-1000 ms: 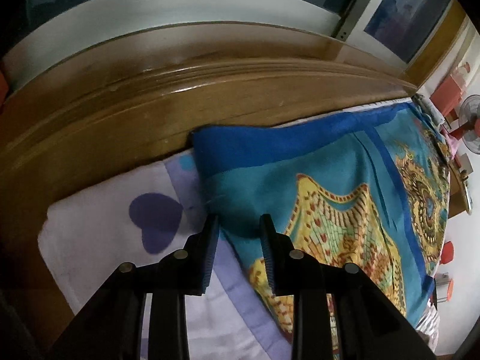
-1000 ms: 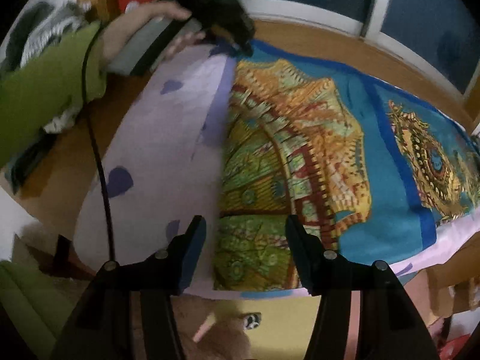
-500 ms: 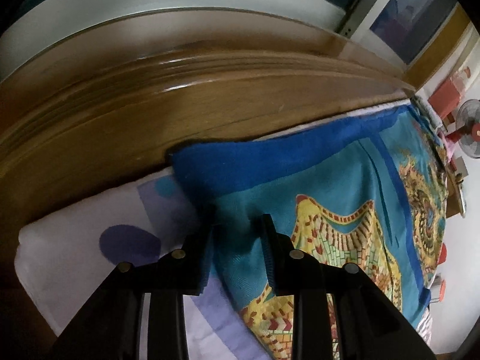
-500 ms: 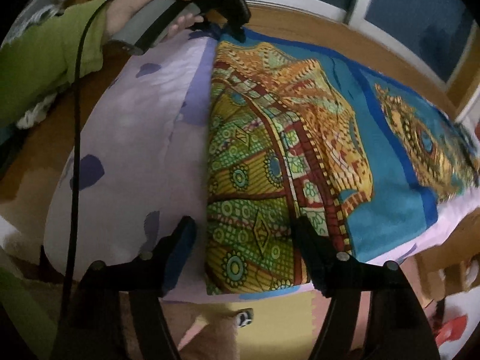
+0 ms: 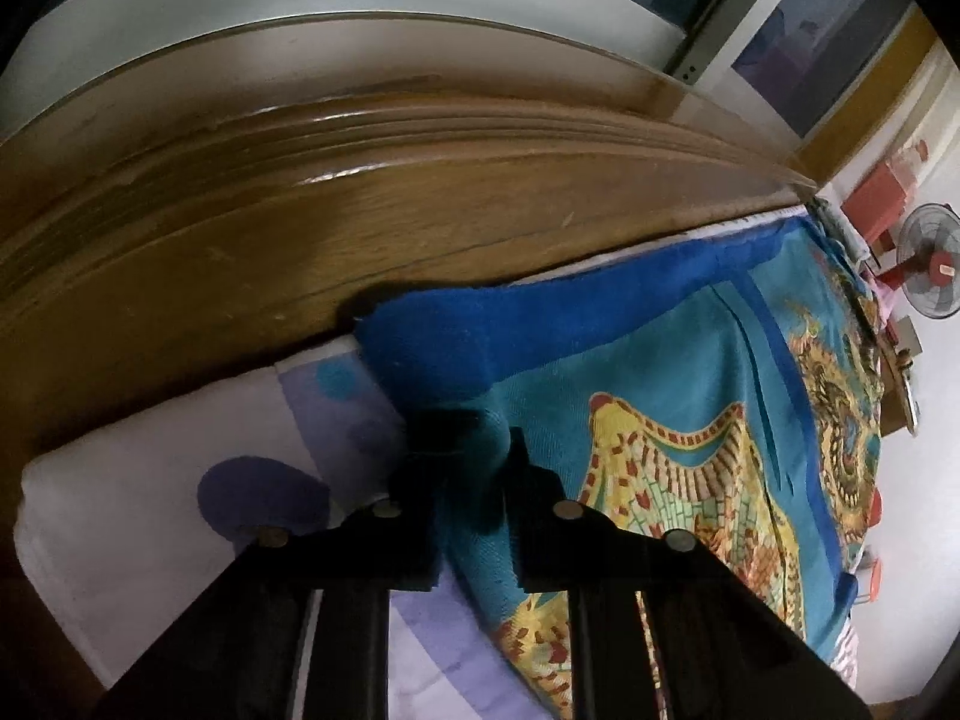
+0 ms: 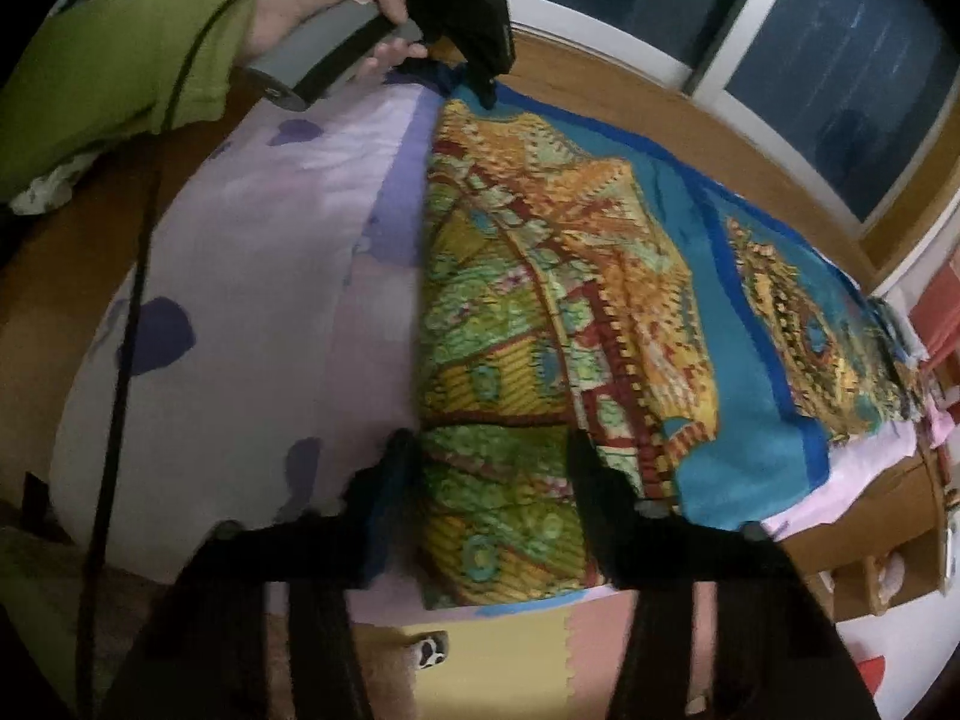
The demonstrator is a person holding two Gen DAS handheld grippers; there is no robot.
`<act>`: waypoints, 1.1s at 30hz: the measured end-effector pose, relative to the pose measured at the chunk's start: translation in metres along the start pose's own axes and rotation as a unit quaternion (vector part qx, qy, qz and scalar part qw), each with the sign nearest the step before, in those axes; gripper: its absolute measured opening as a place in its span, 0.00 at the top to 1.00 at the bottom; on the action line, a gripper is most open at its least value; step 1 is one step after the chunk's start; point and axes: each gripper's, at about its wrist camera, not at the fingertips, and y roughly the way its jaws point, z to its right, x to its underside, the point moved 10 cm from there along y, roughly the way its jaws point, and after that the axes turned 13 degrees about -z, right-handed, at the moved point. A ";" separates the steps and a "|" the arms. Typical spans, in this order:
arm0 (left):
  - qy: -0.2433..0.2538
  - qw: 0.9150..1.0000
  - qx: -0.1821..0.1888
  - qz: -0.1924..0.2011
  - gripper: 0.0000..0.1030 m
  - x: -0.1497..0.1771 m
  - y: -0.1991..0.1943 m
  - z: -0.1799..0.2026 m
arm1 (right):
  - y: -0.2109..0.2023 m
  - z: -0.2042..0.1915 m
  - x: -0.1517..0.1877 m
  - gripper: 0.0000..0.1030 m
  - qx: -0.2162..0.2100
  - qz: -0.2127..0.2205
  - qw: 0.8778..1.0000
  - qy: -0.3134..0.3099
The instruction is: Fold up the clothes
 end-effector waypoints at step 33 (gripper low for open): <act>0.071 0.991 0.060 0.099 0.97 -0.065 -0.086 0.144 | -0.078 0.184 -0.013 0.98 -0.202 0.094 0.946 0.234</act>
